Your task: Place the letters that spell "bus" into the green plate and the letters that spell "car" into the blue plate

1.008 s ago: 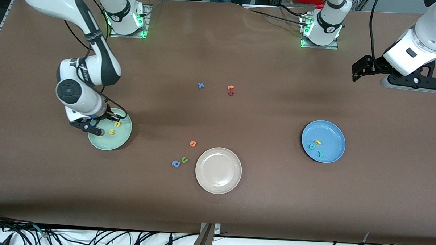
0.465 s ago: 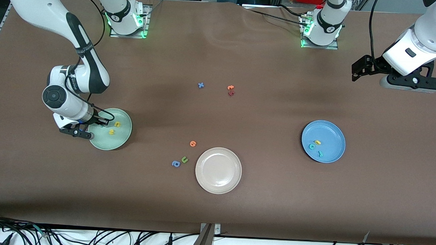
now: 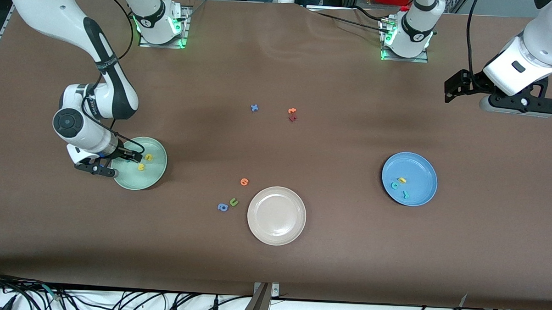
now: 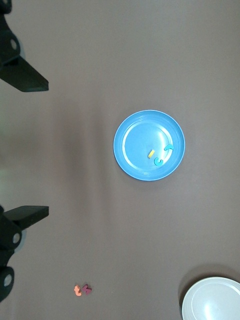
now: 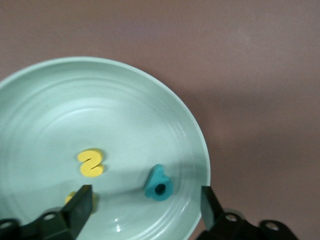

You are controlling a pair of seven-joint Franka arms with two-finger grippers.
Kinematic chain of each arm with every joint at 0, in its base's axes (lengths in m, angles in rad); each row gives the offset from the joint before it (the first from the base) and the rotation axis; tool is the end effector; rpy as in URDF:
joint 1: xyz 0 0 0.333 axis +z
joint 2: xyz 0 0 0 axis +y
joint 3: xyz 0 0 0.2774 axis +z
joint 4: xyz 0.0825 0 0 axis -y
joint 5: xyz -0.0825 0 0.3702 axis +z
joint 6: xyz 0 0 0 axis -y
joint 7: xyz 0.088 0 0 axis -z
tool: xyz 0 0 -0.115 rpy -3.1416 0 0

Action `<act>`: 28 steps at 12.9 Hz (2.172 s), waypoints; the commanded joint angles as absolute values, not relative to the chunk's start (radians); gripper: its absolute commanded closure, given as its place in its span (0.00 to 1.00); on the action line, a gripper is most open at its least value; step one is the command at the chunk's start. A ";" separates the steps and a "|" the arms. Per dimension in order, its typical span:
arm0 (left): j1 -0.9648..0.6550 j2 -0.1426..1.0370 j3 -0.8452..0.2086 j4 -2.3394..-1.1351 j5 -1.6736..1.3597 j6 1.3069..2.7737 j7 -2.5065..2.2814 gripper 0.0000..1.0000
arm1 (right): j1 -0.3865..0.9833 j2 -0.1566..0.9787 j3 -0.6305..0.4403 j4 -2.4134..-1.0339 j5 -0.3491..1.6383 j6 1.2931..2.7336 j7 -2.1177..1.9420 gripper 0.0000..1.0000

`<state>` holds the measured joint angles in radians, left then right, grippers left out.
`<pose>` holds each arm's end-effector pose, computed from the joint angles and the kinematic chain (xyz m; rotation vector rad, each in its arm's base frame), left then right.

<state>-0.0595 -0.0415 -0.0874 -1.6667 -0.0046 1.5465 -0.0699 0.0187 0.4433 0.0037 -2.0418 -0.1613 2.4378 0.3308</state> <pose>0.5179 -0.0780 0.5542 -3.1293 0.1201 0.1230 0.5672 0.0116 0.1863 3.0220 -0.2776 -0.0438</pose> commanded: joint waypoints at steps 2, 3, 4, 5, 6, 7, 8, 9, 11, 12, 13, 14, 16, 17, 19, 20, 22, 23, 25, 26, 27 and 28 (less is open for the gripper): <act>-0.061 -0.025 -0.091 -1.634 -0.006 1.529 -0.075 0.00 | 0.017 0.302 0.058 -1.981 -0.156 2.208 0.313 0.01; -0.061 -0.025 -0.092 -1.634 -0.006 1.529 -0.075 0.00 | 0.020 0.273 0.073 -1.939 -0.156 2.109 0.313 0.01; -0.061 -0.025 -0.092 -1.634 -0.006 1.529 -0.075 0.00 | 0.023 0.232 0.083 -1.896 -0.149 2.001 0.311 0.01; -0.061 -0.025 -0.092 -1.634 -0.006 1.529 -0.075 0.00 | 0.026 0.185 0.084 -1.861 -0.132 1.900 0.307 0.01; -0.061 -0.025 -0.092 -1.634 -0.006 1.529 -0.075 0.00 | 0.037 0.140 0.084 -1.829 -0.108 1.820 0.302 0.01; -0.061 -0.025 -0.092 -1.634 -0.006 1.529 -0.075 0.00 | 0.037 0.102 0.084 -1.800 -0.092 1.752 0.289 0.01; -0.061 -0.025 -0.092 -1.634 -0.006 1.529 -0.075 0.00 | 0.037 0.065 0.084 -1.777 -0.083 1.717 0.249 0.01; -0.061 -0.025 -0.092 -1.634 -0.006 1.529 -0.075 0.00 | 0.037 0.031 0.090 -1.767 -0.080 1.707 0.209 0.01; -0.061 -0.025 -0.092 -1.634 -0.006 1.529 -0.075 0.00 | 0.037 -0.015 0.095 -1.764 -0.078 1.716 0.187 0.00; -0.061 -0.025 -0.092 -1.634 -0.006 1.529 -0.075 0.00 | 0.037 -0.034 0.098 -1.764 -0.080 1.730 0.189 0.00; -0.061 -0.025 -0.092 -1.634 -0.006 1.529 -0.075 0.00 | 0.037 -0.034 0.109 -1.764 -0.081 1.750 0.190 0.00; -0.061 -0.025 -0.092 -1.634 -0.006 1.529 -0.075 0.00 | 0.037 -0.029 0.110 -1.761 -0.081 1.755 0.187 0.00; -0.061 -0.025 -0.092 -1.634 -0.006 1.529 -0.075 0.00 | 0.037 -0.008 0.110 -1.721 -0.081 1.746 0.186 0.00; -0.061 -0.025 -0.092 -1.634 -0.006 1.529 -0.075 0.00 | 0.038 0.001 0.110 -1.706 -0.081 1.734 0.184 0.00; -0.061 -0.025 -0.091 -1.634 -0.006 1.529 -0.075 0.00 | 0.040 0.003 0.110 -1.678 -0.083 1.712 0.186 0.00; -0.061 -0.025 -0.091 -1.634 -0.006 1.529 -0.075 0.00 | 0.040 0.003 0.110 -1.669 -0.081 1.710 0.186 0.00; -0.061 -0.025 -0.092 -1.634 -0.006 1.529 -0.075 0.00 | 0.040 -0.006 0.112 -1.669 -0.080 1.720 0.187 0.00; -0.061 -0.025 -0.091 -1.634 -0.006 1.529 -0.075 0.00 | 0.047 -0.011 0.124 -1.669 -0.080 1.724 0.184 0.00; -0.061 -0.025 -0.092 -1.634 -0.005 1.529 -0.074 0.00 | 0.093 -0.017 0.159 -1.669 -0.121 1.724 0.187 0.00; -0.061 -0.025 -0.091 -1.634 -0.005 1.528 -0.074 0.00 | 0.100 -0.015 0.160 -1.669 -0.145 1.726 0.187 0.00; -0.061 -0.025 -0.092 -1.634 -0.006 1.528 -0.074 0.00 | 0.089 -0.014 0.155 -1.670 -0.134 1.733 0.181 0.00; -0.061 -0.025 -0.091 -1.634 -0.006 1.528 -0.074 0.00 | 0.072 -0.014 0.153 -1.674 -0.118 1.752 0.154 0.00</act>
